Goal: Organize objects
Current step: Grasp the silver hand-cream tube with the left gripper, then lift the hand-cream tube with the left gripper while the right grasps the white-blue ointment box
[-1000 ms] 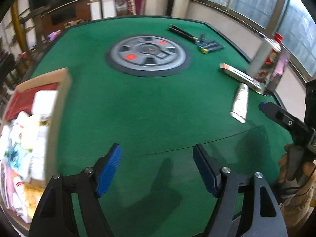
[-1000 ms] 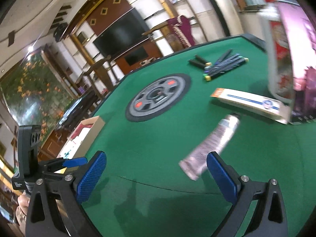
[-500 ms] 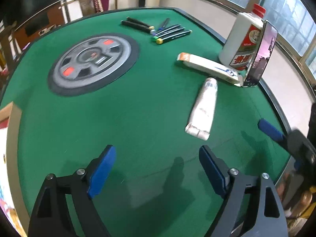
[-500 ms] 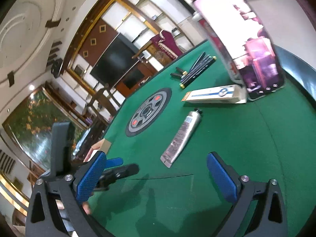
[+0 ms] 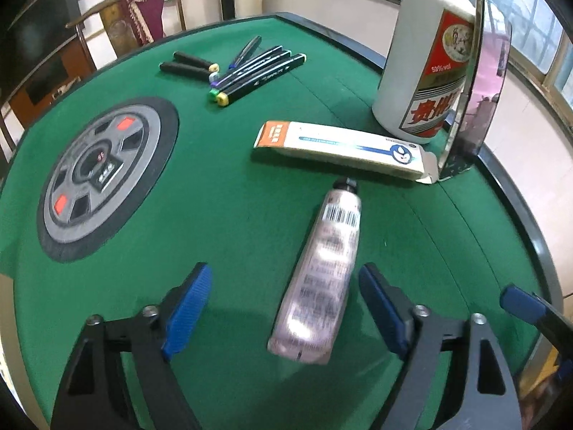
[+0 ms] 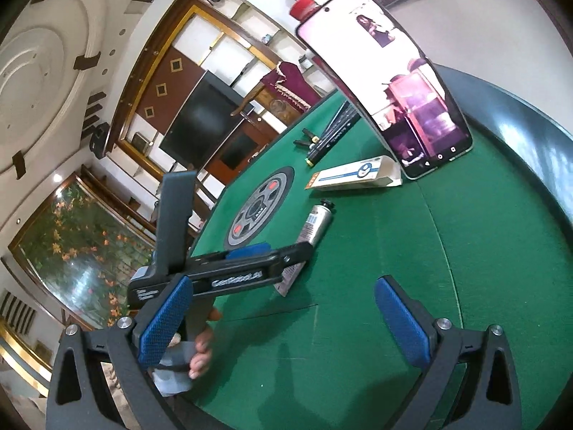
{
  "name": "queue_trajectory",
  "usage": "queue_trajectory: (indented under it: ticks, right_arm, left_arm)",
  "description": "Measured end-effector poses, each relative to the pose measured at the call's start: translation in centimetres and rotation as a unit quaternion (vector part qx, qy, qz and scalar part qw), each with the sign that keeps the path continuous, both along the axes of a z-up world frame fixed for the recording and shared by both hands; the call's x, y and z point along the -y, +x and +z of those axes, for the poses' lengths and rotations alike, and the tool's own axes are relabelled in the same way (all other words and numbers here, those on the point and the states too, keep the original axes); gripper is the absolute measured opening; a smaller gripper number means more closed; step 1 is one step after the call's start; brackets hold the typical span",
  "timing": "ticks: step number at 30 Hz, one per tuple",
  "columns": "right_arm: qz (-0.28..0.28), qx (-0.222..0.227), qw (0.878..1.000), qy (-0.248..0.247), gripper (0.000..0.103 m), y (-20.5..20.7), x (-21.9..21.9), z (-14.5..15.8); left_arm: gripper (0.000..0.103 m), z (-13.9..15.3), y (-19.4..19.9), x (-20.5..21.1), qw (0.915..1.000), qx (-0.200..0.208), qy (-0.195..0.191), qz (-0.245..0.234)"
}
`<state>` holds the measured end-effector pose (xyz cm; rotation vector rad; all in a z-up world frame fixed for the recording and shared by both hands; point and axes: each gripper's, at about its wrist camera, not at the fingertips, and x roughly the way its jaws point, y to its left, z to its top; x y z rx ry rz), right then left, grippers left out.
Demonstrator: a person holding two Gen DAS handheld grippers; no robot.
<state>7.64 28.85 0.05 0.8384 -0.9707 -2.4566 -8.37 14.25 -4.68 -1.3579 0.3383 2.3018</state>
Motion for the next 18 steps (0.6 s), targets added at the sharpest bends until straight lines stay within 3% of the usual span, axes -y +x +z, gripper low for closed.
queue_trajectory:
  ticks: [2, 5, 12, 15, 18]
  right_arm:
    - [-0.003, 0.003, 1.0, -0.001, 0.103, -0.1, -0.2, -0.1]
    - [-0.006, 0.005, 1.0, -0.001, 0.103, -0.2, -0.5, -0.2]
    - [0.004, 0.009, 1.0, 0.018, 0.103, -0.2, -0.1, 0.2]
    - [0.01, 0.007, 0.999, 0.034, 0.103, -0.3, 0.2, 0.7]
    - [0.019, 0.005, 0.998, 0.057, 0.103, -0.5, 0.5, 1.5]
  left_arm:
    - [0.055, -0.2, 0.0, -0.6, 0.9999, 0.004, -0.003, -0.011]
    - [0.048, -0.1, 0.2, -1.2, 0.9997, -0.002, -0.005, -0.024]
    - [0.045, 0.0, -0.1, -2.0, 0.9992, -0.002, 0.007, -0.039]
    - [0.033, 0.0, -0.1, -1.7, 0.9992, -0.01, 0.01, -0.039]
    - [0.03, 0.0, -0.4, -0.8, 0.9995, -0.008, 0.009, -0.03]
